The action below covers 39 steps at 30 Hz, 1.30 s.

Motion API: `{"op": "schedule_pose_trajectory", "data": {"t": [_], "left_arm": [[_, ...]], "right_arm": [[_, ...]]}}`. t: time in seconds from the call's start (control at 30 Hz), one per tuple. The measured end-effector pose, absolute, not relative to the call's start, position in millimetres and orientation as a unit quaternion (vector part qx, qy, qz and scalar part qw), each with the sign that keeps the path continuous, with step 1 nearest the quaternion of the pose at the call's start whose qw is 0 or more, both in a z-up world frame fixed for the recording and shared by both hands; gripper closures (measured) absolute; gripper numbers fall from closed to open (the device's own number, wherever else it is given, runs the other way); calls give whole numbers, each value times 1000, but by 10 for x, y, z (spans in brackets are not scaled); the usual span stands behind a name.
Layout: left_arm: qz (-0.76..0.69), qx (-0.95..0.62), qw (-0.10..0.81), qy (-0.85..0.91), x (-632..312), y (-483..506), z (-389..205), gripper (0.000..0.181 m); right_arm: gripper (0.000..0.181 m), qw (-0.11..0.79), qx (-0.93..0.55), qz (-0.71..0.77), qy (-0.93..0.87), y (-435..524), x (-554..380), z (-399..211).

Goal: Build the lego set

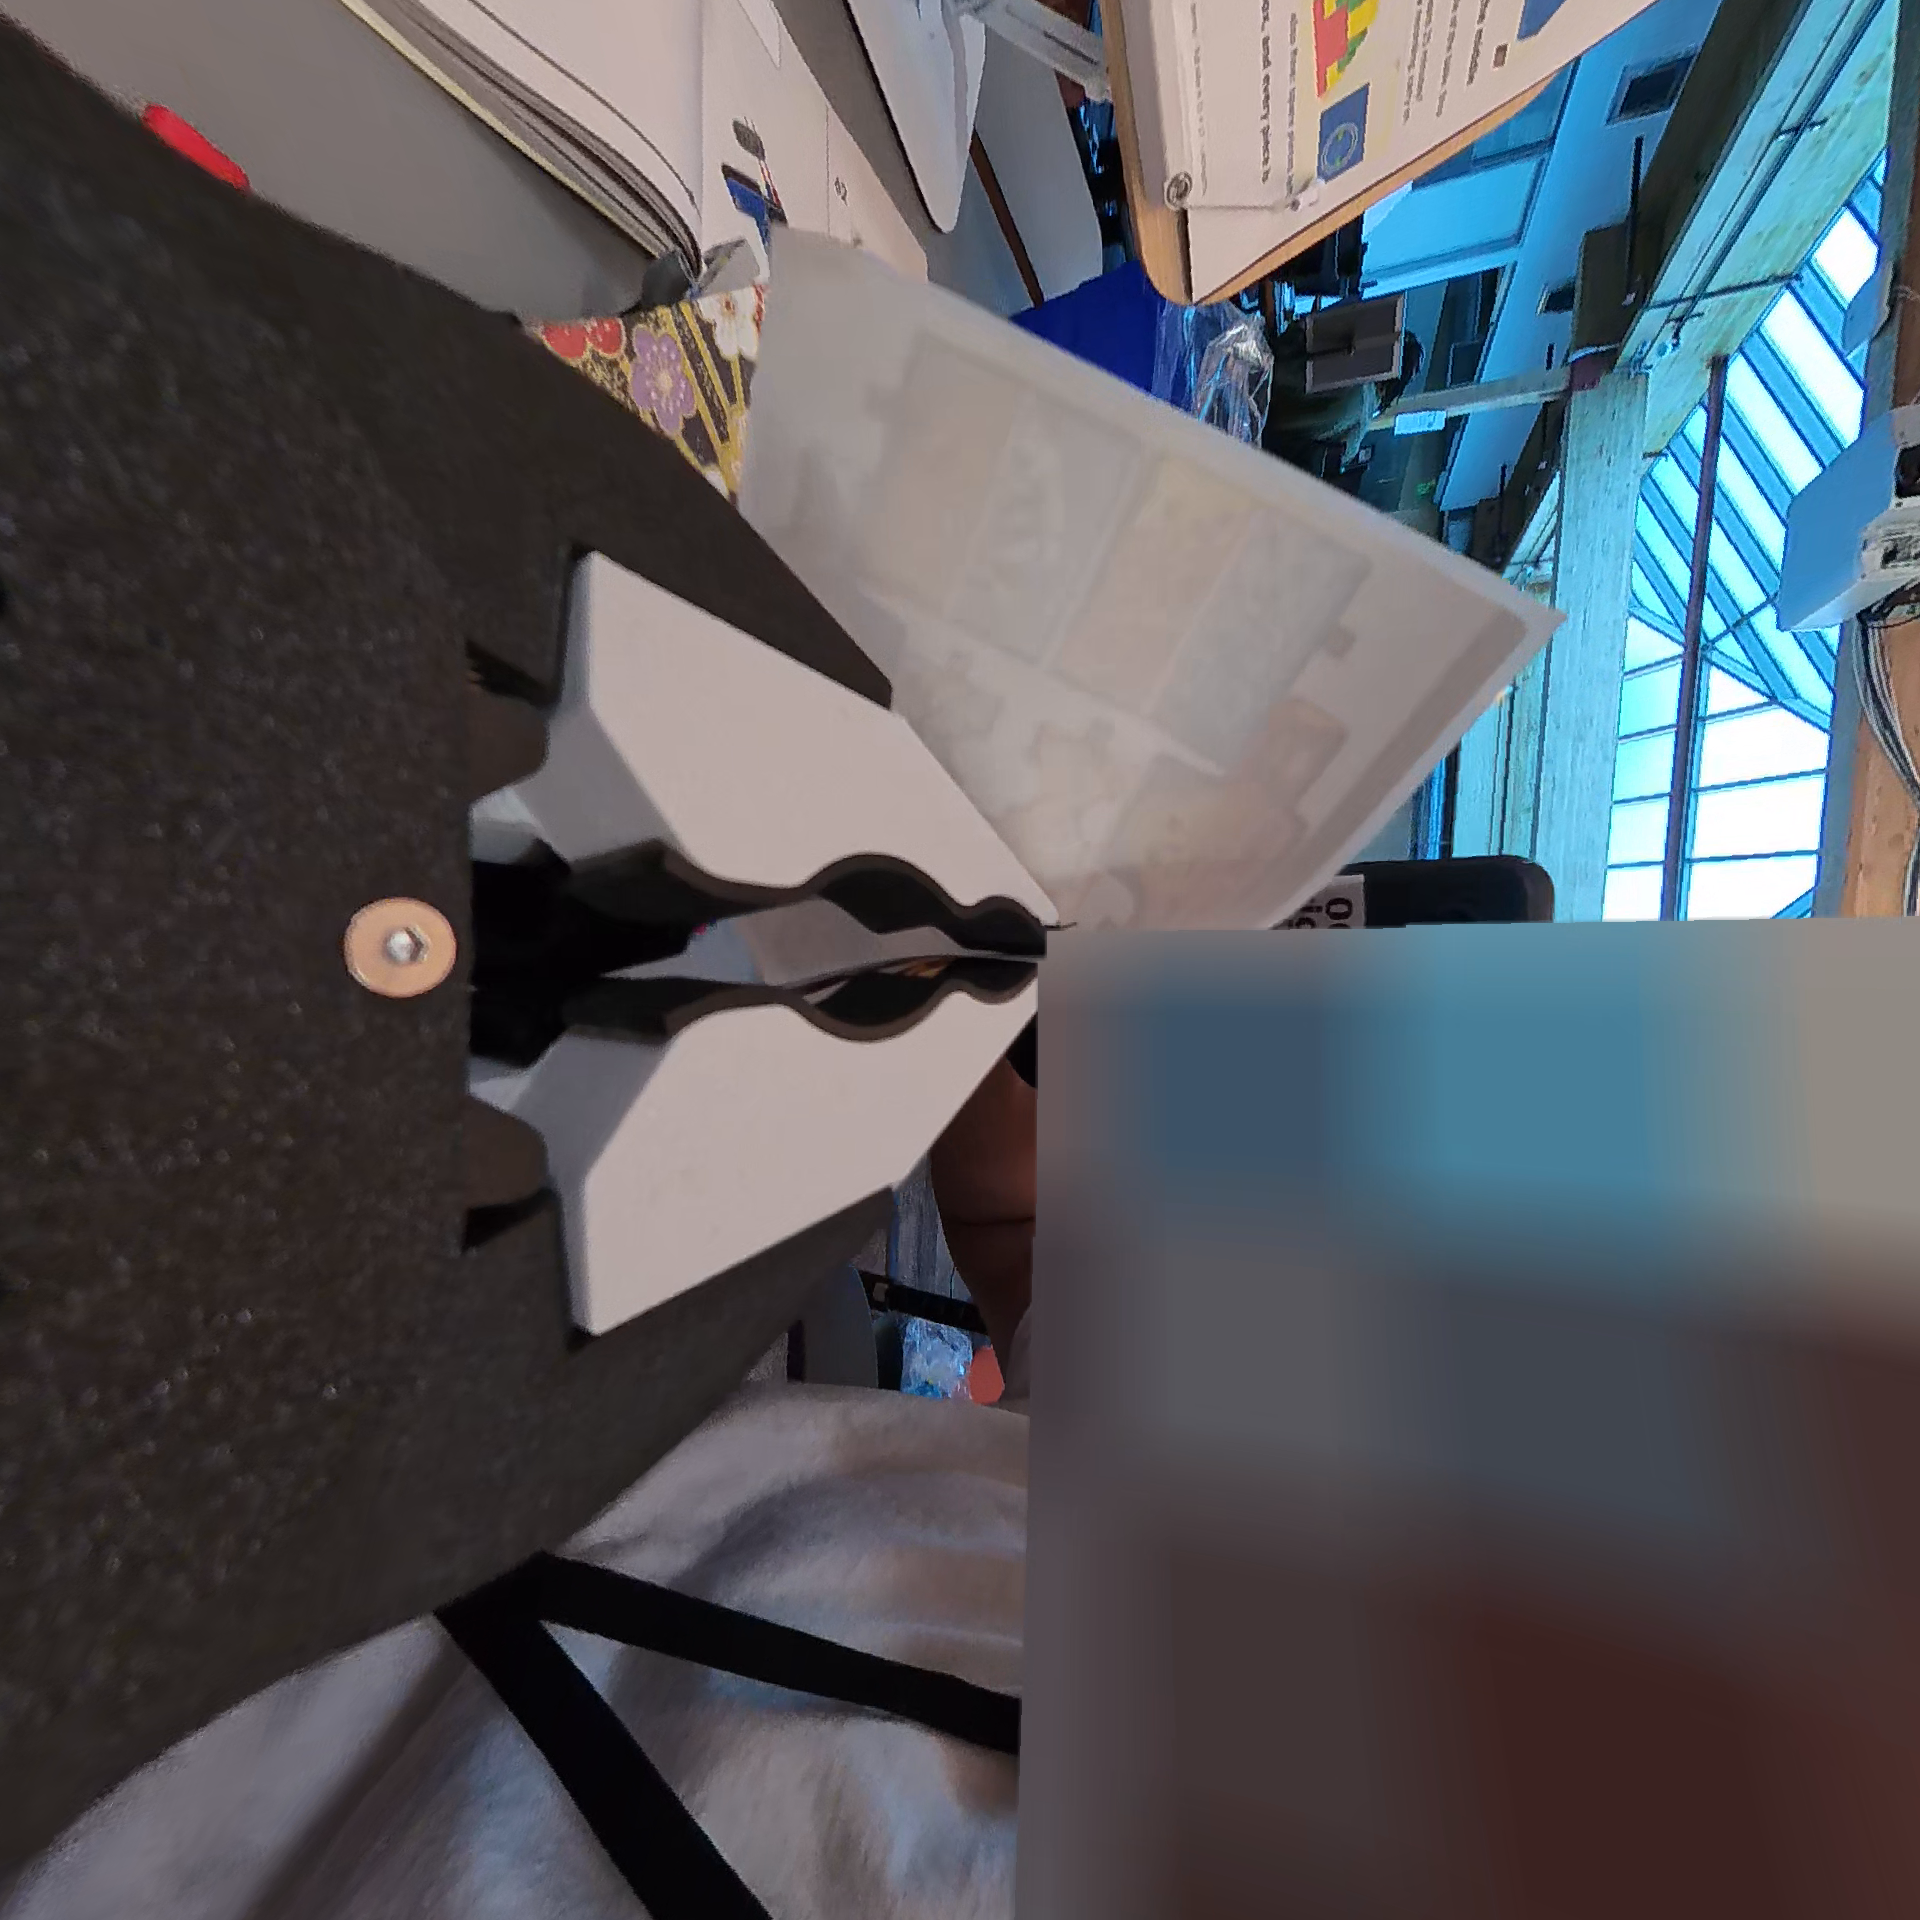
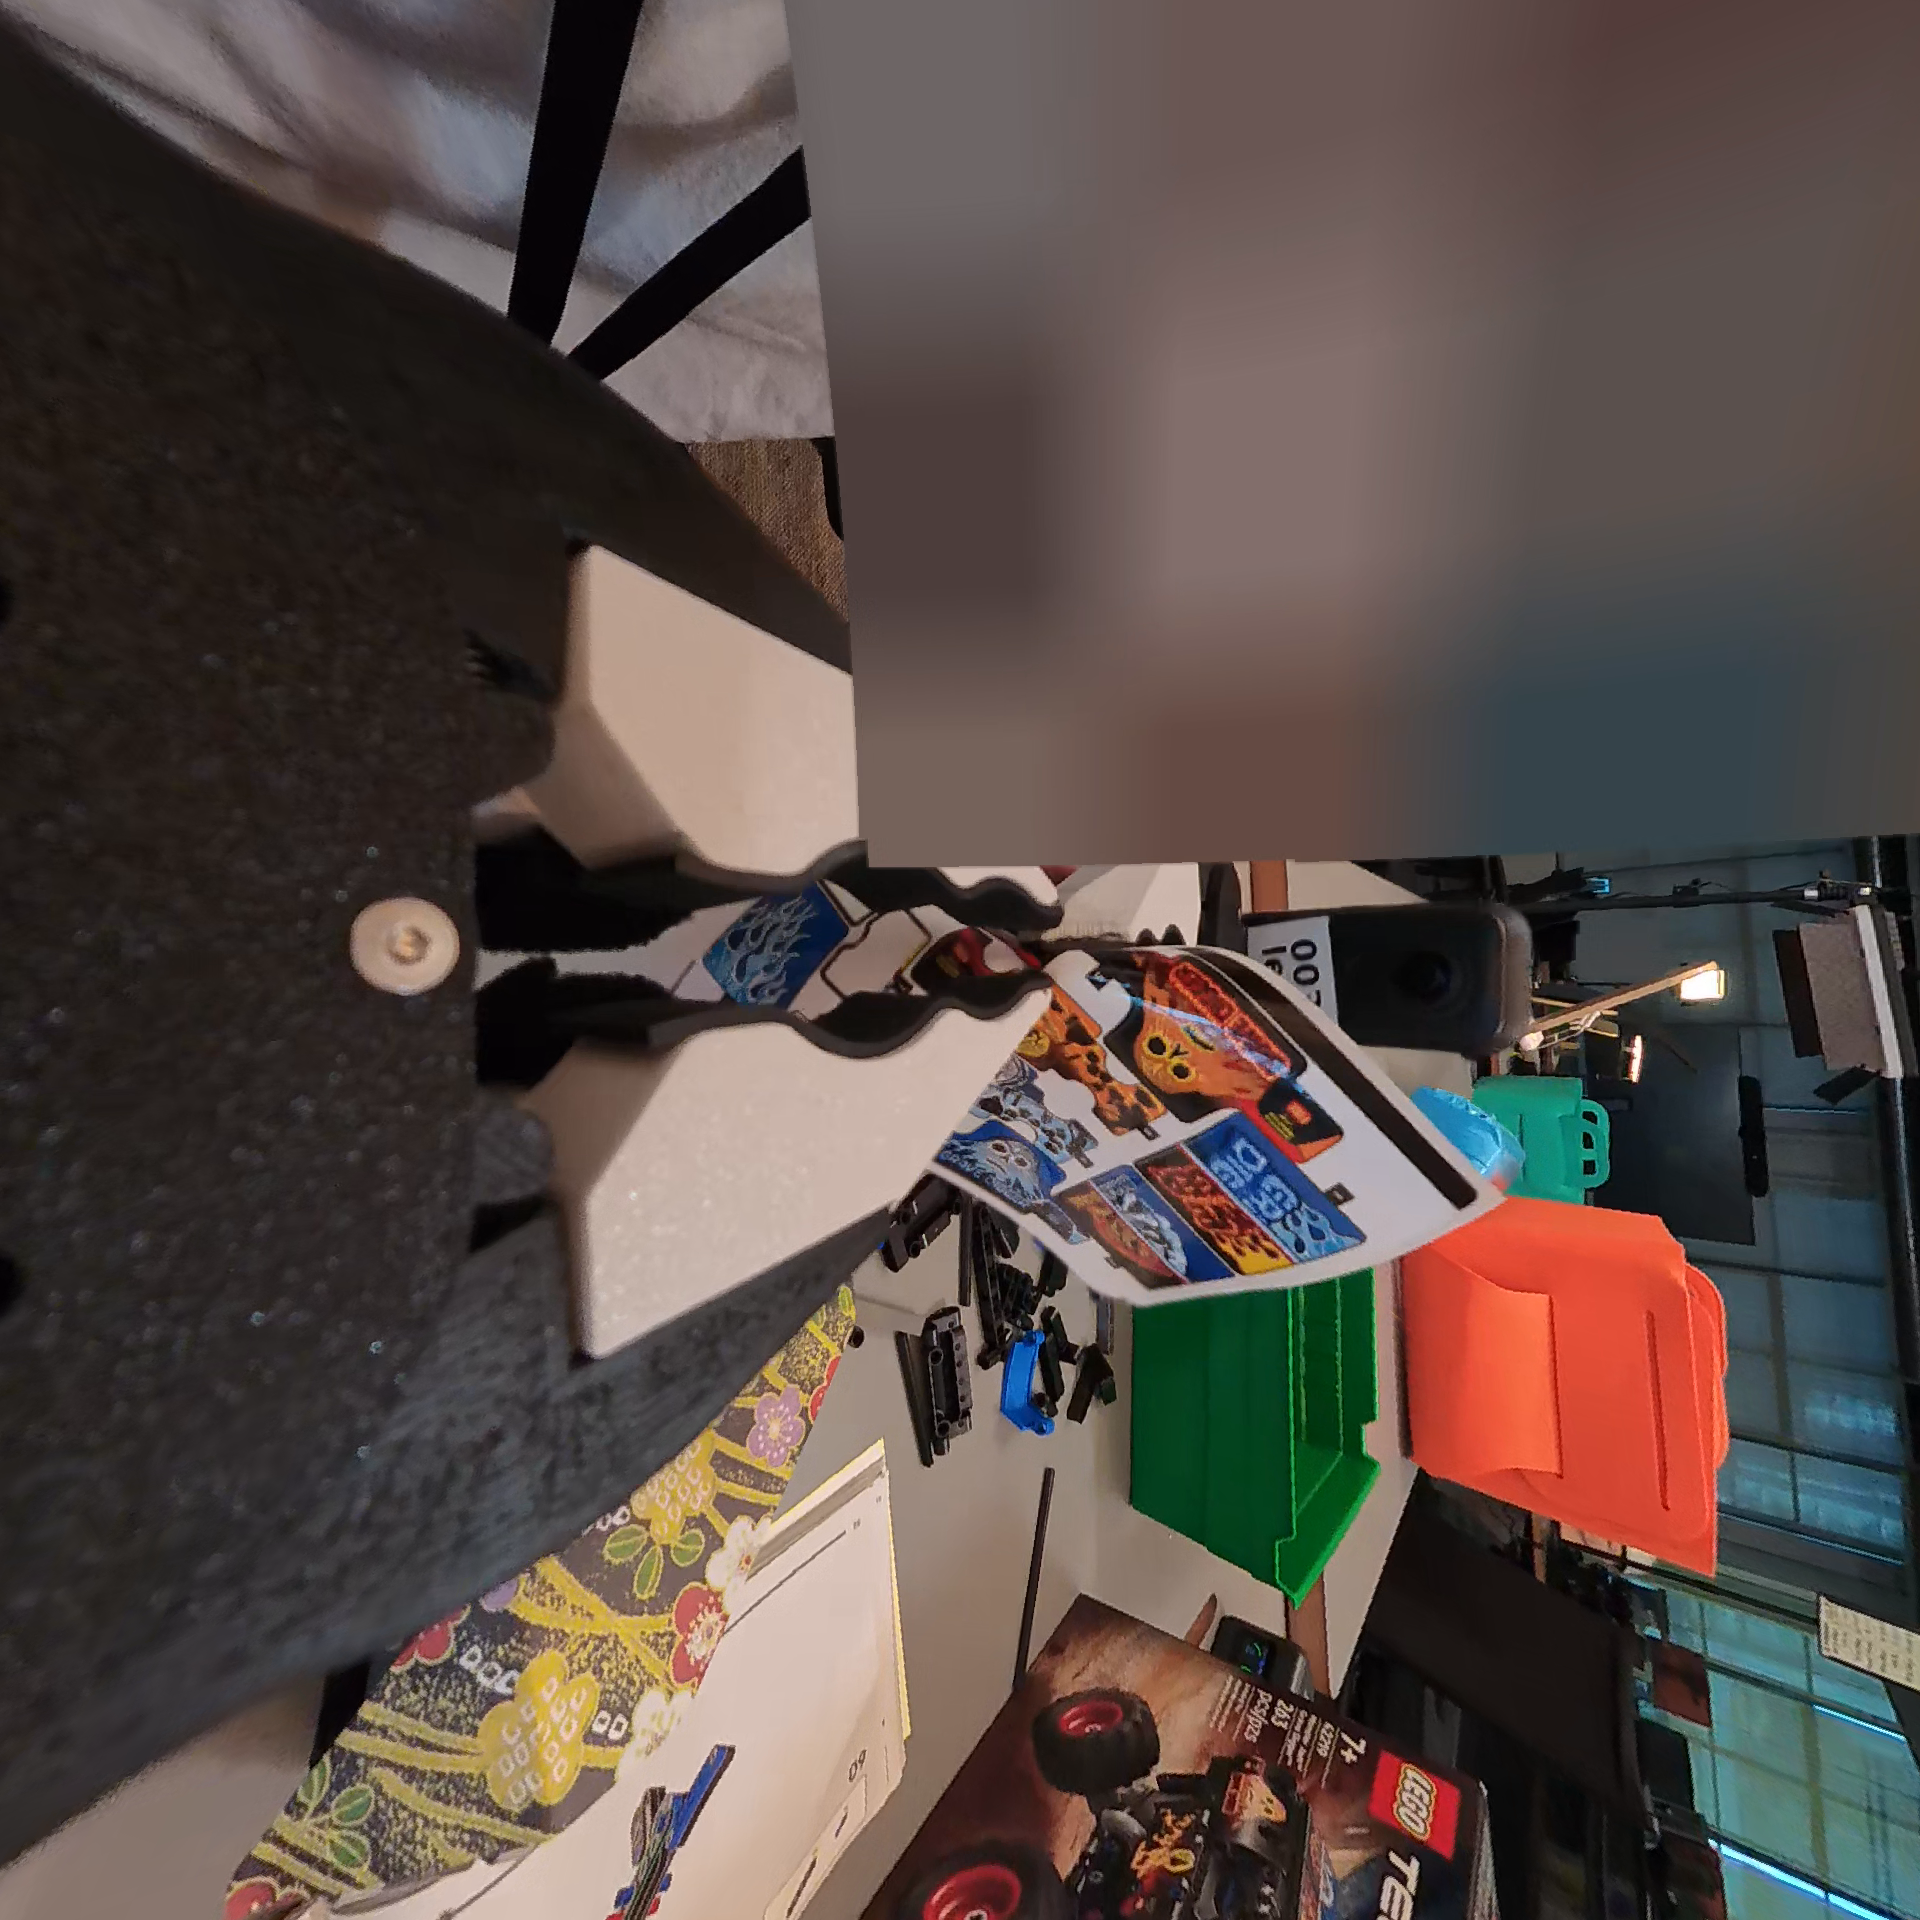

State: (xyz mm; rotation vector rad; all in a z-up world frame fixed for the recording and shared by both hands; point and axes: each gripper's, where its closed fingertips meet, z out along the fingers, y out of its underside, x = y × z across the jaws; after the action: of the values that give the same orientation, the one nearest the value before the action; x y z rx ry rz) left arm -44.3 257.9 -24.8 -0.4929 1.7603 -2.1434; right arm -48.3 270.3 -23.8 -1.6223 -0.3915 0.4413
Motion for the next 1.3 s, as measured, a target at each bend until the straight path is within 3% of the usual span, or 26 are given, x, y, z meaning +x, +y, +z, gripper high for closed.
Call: {"op": "schedule_pose_trajectory", "data": {"t": [0.57, 0.73, 0.83, 0.93, 1.03, 1.07, 1.2, 1.27, 1.3], "left_arm": [[-730, -204, 244, 605, -273, 2667, -202, 181], [-768, -191, 224, 569, -125, 2739, 589, 181], [-781, -195, 240, 543, 169, 2914, 1225, 181], [-830, -175, 200, 491, 323, 3116, 1729, 181], [-825, -205, 248, 465, 544, 3314, 1816, 181], [-831, -203, 254, 450, 543, 3369, 1854, 181], [-854, -178, 225, 435, 394, 3345, 1943, 181], [-837, -188, 208, 471, 420, 3195, 1854, 181], [-828, -199, 204, 482, 450, 3147, 1817, 181]], "right_arm": [[176, 662, -710, 184, -154, 2780, -339, -211], [173, 642, -666, 340, -170, 2860, -203, 526], [171, 664, -653, 310, -192, 2995, 105, 1155], [152, 721, -624, 261, -151, 3082, 545, 1647], [113, 698, -650, 275, -125, 3172, 727, 1554], [108, 693, -652, 288, -110, 3180, 776, 1524], [103, 666, -671, 319, -64, 3225, 948, 1331], [102, 631, -642, 427, -90, 3132, 715, 1378], [116, 616, -614, 483, -103, 3052, 613, 1472]]}}
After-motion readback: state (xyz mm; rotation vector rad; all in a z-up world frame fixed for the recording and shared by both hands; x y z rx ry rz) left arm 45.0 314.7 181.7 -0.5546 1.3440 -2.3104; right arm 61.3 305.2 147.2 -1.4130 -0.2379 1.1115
